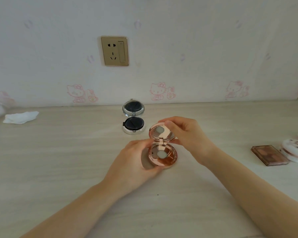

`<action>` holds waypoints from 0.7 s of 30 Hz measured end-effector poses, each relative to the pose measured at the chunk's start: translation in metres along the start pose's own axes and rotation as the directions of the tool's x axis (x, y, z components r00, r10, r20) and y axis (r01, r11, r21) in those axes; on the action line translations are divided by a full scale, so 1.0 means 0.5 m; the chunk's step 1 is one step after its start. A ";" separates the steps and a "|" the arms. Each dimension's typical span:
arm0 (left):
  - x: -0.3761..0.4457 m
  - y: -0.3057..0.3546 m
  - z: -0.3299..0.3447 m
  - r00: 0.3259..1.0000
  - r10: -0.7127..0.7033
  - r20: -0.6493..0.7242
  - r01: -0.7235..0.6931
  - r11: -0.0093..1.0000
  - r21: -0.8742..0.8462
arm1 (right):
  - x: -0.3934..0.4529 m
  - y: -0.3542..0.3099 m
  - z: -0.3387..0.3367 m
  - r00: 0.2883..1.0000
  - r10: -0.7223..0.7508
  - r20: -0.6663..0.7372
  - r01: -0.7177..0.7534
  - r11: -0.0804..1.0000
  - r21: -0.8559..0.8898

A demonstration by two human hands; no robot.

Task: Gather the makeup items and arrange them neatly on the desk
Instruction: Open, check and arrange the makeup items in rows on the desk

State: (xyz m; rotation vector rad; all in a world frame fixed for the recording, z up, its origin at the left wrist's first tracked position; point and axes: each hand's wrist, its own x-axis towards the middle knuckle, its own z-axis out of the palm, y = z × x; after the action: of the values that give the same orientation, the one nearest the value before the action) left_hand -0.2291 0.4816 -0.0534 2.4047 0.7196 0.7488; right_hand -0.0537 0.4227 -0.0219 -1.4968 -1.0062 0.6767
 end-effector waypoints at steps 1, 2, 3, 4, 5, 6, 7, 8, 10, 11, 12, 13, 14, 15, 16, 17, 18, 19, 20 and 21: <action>0.001 -0.002 0.001 1.000 -0.003 0.000 0.003 1.000 -0.001 | 0.005 -0.002 0.001 1.000 0.015 0.017 -0.014 1.000 -0.018; 0.002 -0.006 0.004 1.000 -0.009 0.001 0.009 1.000 0.002 | 0.010 -0.003 0.000 0.999 0.030 0.033 -0.029 0.999 -0.030; 0.003 -0.011 0.006 1.000 -0.012 0.004 0.012 1.000 0.008 | 0.016 -0.004 -0.001 0.998 0.042 0.051 -0.040 0.999 -0.035; 0.004 -0.015 0.008 1.000 -0.017 0.005 0.017 1.000 0.011 | 0.021 -0.004 -0.003 0.996 0.050 0.067 -0.048 0.998 -0.041; 0.005 -0.017 0.010 1.000 -0.024 0.008 0.023 1.000 0.012 | 0.025 -0.006 -0.003 0.995 0.058 0.079 -0.054 0.997 -0.048; 0.007 -0.018 0.011 1.000 -0.028 0.008 0.028 1.000 0.013 | 0.029 -0.008 -0.002 0.994 0.067 0.085 -0.062 0.996 -0.057; 0.008 -0.018 0.011 1.000 -0.030 0.008 0.030 0.999 0.014 | 0.033 -0.009 0.000 0.993 0.079 0.086 -0.073 0.995 -0.066; 0.008 -0.019 0.012 1.000 -0.029 0.008 0.029 0.999 0.015 | 0.037 -0.011 0.001 0.992 0.092 0.086 -0.086 0.994 -0.074; 0.009 -0.019 0.014 0.999 -0.041 0.016 0.040 0.999 0.019 | 0.046 -0.014 0.004 0.990 0.117 0.073 -0.110 0.990 -0.092; 0.009 -0.020 0.014 0.999 -0.050 0.020 0.050 0.999 0.021 | 0.050 -0.015 0.005 0.990 0.130 0.064 -0.123 0.988 -0.095; 0.009 -0.020 0.016 0.998 -0.058 0.023 0.057 0.998 0.023 | 0.053 -0.017 0.006 0.988 0.141 0.060 -0.135 0.987 -0.089; 0.009 -0.021 0.017 0.998 -0.062 0.024 0.062 0.998 0.024 | 0.055 -0.020 0.008 0.987 0.149 0.066 -0.144 0.987 -0.076; 0.010 -0.023 0.018 0.998 -0.063 0.025 0.062 0.998 0.024 | 0.056 -0.022 0.010 0.985 0.155 0.078 -0.150 0.987 -0.064; 0.009 -0.024 0.019 0.998 -0.063 0.027 0.062 0.998 0.024 | 0.055 -0.025 0.011 0.983 0.159 0.088 -0.154 0.987 -0.055; 0.009 -0.024 0.019 0.998 -0.062 0.027 0.061 0.998 0.023 | 0.055 -0.027 0.012 0.982 0.162 0.095 -0.158 0.986 -0.052; 0.009 -0.024 0.020 0.998 -0.061 0.026 0.060 0.998 0.022 | 0.054 -0.029 0.012 0.981 0.166 0.098 -0.162 0.985 -0.051; 0.009 -0.025 0.020 0.998 -0.060 0.025 0.059 0.998 0.021 | 0.053 -0.029 0.011 0.981 0.168 0.100 -0.164 0.985 -0.053; 0.009 -0.024 0.020 0.998 -0.059 0.028 0.059 0.998 0.022 | 0.052 -0.029 0.010 0.981 0.170 0.099 -0.165 0.985 -0.054; 0.009 -0.024 0.020 0.998 -0.059 0.031 0.058 0.998 0.024 | 0.051 -0.028 0.008 0.981 0.169 0.097 -0.164 0.985 -0.056; 0.008 -0.024 0.020 0.998 -0.059 0.032 0.058 0.998 0.028 | 0.050 -0.027 0.007 0.981 0.166 0.096 -0.161 0.985 -0.057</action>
State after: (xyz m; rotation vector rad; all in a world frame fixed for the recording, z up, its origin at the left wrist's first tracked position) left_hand -0.2239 0.4899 -0.0664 2.4034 0.7884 0.6788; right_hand -0.0479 0.4462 -0.0062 -1.6143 -0.9891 0.8567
